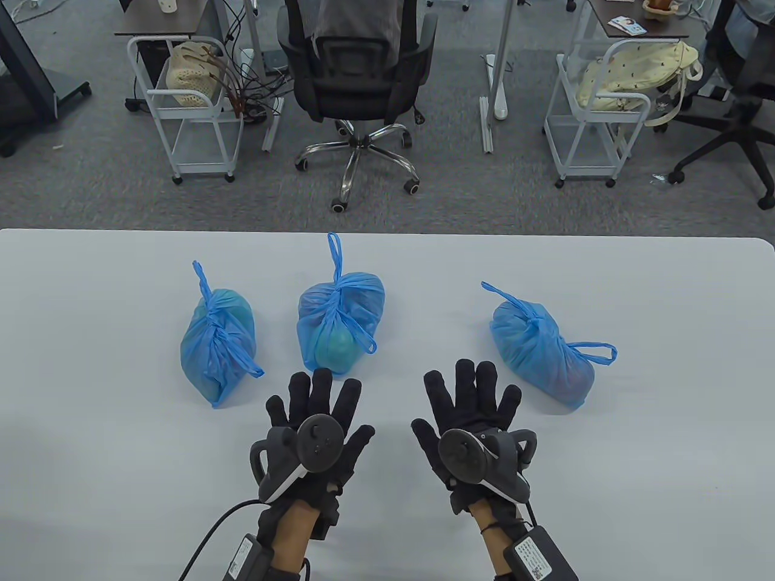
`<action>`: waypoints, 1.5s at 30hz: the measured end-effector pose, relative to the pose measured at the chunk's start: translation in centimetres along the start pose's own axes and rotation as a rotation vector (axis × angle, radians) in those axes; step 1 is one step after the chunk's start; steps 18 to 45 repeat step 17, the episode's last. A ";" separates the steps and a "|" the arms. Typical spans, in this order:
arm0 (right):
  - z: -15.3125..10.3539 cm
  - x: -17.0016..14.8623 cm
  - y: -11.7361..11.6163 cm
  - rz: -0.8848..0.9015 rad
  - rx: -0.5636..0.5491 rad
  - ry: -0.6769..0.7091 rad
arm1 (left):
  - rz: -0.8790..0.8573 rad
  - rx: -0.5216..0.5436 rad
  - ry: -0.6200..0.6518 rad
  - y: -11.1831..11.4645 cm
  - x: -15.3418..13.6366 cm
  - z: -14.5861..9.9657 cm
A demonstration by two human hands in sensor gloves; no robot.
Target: Tie knot on plastic bag top
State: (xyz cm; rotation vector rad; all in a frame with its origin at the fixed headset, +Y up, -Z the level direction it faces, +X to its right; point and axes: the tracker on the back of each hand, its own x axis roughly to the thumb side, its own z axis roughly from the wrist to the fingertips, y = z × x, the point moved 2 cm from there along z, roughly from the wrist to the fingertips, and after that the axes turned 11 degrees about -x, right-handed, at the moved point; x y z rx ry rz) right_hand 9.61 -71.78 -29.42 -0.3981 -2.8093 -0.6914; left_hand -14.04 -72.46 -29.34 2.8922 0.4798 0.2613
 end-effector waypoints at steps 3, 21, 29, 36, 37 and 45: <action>0.0 0.0 -0.1 -0.008 0.008 0.010 | -0.013 -0.002 0.001 0.0 -0.1 0.0; 0.0 -1.6 -0.7 0.045 0.051 -0.048 | -0.027 -0.007 -0.016 0.0 -0.6 0.4; 0.0 -1.6 -0.7 0.045 0.051 -0.048 | -0.027 -0.007 -0.016 0.0 -0.6 0.4; 0.0 -1.6 -0.7 0.045 0.051 -0.048 | -0.027 -0.007 -0.016 0.0 -0.6 0.4; 0.0 -1.6 -0.7 0.045 0.051 -0.048 | -0.027 -0.007 -0.016 0.0 -0.6 0.4; 0.0 -1.6 -0.7 0.045 0.051 -0.048 | -0.027 -0.007 -0.016 0.0 -0.6 0.4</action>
